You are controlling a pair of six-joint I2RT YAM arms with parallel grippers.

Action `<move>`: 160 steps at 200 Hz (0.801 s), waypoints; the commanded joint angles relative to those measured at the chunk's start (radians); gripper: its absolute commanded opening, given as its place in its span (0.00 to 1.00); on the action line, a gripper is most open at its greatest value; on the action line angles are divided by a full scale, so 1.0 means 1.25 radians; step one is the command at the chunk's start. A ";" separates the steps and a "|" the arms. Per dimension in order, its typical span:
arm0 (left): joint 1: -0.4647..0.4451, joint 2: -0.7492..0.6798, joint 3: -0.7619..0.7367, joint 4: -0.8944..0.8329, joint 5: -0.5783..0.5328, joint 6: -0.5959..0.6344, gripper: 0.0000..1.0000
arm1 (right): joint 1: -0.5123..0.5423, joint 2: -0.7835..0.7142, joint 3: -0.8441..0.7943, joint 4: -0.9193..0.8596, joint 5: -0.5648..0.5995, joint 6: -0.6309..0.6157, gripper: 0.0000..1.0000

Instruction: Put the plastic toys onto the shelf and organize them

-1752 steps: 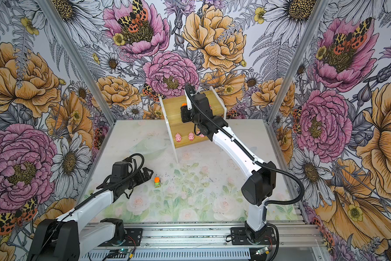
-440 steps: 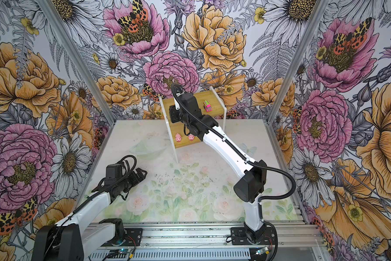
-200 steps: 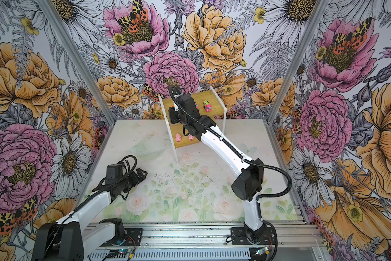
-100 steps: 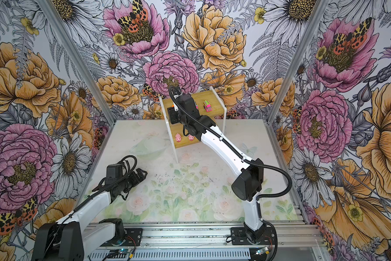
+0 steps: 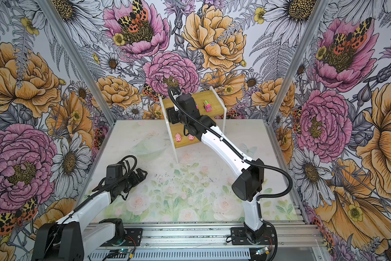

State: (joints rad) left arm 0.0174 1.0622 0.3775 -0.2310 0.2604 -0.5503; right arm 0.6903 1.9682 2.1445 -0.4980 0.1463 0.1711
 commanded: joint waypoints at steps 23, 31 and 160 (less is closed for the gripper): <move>-0.001 -0.008 0.004 0.020 0.016 0.010 0.99 | 0.000 -0.063 0.026 -0.001 0.013 -0.024 0.71; -0.001 -0.008 0.004 0.020 0.017 0.010 0.99 | 0.001 -0.067 0.026 -0.001 0.006 -0.025 0.71; -0.041 -0.102 0.012 0.063 -0.038 0.020 0.99 | -0.258 -0.509 -0.526 0.100 -0.063 -0.133 0.73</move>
State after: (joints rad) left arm -0.0059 0.9962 0.3775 -0.2192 0.2558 -0.5468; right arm 0.5282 1.4513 1.7195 -0.4473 0.0883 0.0128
